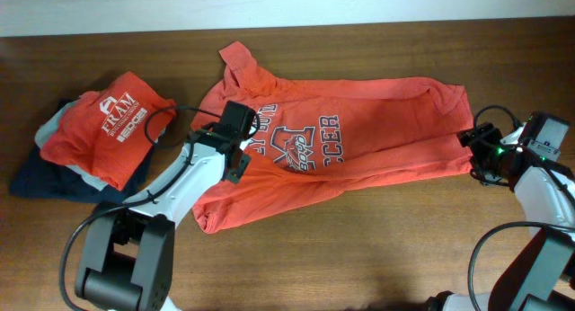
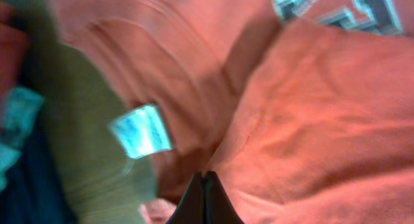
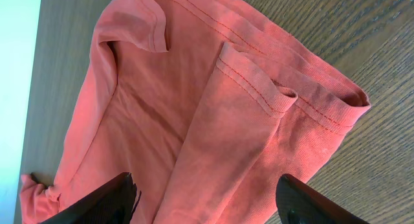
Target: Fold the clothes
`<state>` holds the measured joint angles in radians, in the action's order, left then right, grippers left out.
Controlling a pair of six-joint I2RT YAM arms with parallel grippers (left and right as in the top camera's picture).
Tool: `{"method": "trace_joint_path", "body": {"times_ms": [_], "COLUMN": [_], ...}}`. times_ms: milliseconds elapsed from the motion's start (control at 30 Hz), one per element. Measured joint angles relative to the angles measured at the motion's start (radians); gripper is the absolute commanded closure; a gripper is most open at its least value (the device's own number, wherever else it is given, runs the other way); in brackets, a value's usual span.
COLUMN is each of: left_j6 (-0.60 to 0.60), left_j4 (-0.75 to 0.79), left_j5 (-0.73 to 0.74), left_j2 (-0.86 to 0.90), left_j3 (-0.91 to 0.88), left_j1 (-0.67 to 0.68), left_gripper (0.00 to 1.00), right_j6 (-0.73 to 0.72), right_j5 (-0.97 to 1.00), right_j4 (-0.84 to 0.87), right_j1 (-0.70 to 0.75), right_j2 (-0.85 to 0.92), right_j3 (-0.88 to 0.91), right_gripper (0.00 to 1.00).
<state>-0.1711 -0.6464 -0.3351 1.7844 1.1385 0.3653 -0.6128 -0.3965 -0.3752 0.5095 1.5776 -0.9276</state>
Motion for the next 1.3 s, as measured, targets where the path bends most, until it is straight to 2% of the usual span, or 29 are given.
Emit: {"method": "trace_joint_path", "body": {"times_ms": [67, 100, 133, 167, 200, 233, 267, 500, 700, 867, 1000, 1067, 1167, 1300], "left_j6": [0.012, 0.024, 0.035, 0.049, 0.059, 0.063, 0.067, 0.087, 0.125, 0.143, 0.150, 0.150, 0.153, 0.154], "left_j4": [0.008, 0.010, 0.011, 0.013, 0.014, 0.014, 0.015, -0.006, -0.109, -0.141, -0.148, -0.152, -0.154, -0.154], "left_j5": [-0.025, -0.036, -0.042, -0.045, -0.048, -0.048, -0.049, -0.051, -0.039, 0.052, 0.145, 0.193, 0.261, 0.311], "left_j2": [0.000, 0.000, 0.000, 0.000, 0.000, 0.000, 0.000, 0.000, 0.000, 0.000, 0.000, 0.000, 0.000, 0.000], "left_j3": [0.004, 0.005, 0.005, 0.005, 0.005, 0.005, 0.005, 0.005, 0.006, 0.007, 0.009, 0.010, 0.010, 0.010], "left_j1": [-0.007, -0.014, -0.022, -0.031, -0.039, -0.046, -0.053, -0.059, -0.059, -0.059, -0.059, -0.059, -0.059, -0.059], "left_gripper": [0.99, 0.93, 0.82, 0.62, 0.50, 0.43, 0.41, 0.38, 0.38, 0.40, 0.42, 0.42, 0.42, 0.41], "right_j6": [0.000, 0.000, 0.000, 0.001, 0.004, 0.009, 0.013, 0.027, 0.083, 0.157, 0.152, 0.135, 0.120, 0.111], "right_j5": [0.000, 0.000, 0.000, 0.000, 0.000, 0.000, 0.001, 0.083, 0.154, 0.134, 0.131, 0.141, 0.146, 0.145], "right_j4": [0.000, 0.000, -0.002, -0.006, -0.013, -0.018, -0.024, -0.126, -0.179, -0.121, -0.110, -0.100, -0.068, 0.002], "right_j1": [0.000, 0.000, 0.000, 0.000, 0.000, 0.000, 0.000, 0.000, 0.000, 0.000, 0.000, 0.000, 0.000, 0.000], "right_j2": [0.000, 0.000, 0.000, 0.000, 0.000, 0.000, 0.000, 0.000, 0.000, 0.000, 0.000, 0.002, 0.018, 0.087], "right_j3": [0.000, 0.000, 0.000, 0.000, 0.000, 0.000, 0.000, -0.001, -0.001, -0.001, -0.001, -0.001, -0.002, -0.002], "right_gripper": [0.26, 0.26, 0.26, 0.26, 0.26, 0.26, 0.26, 0.25, 0.26, 0.56, 0.64, 0.63, 0.52, 0.50]}}
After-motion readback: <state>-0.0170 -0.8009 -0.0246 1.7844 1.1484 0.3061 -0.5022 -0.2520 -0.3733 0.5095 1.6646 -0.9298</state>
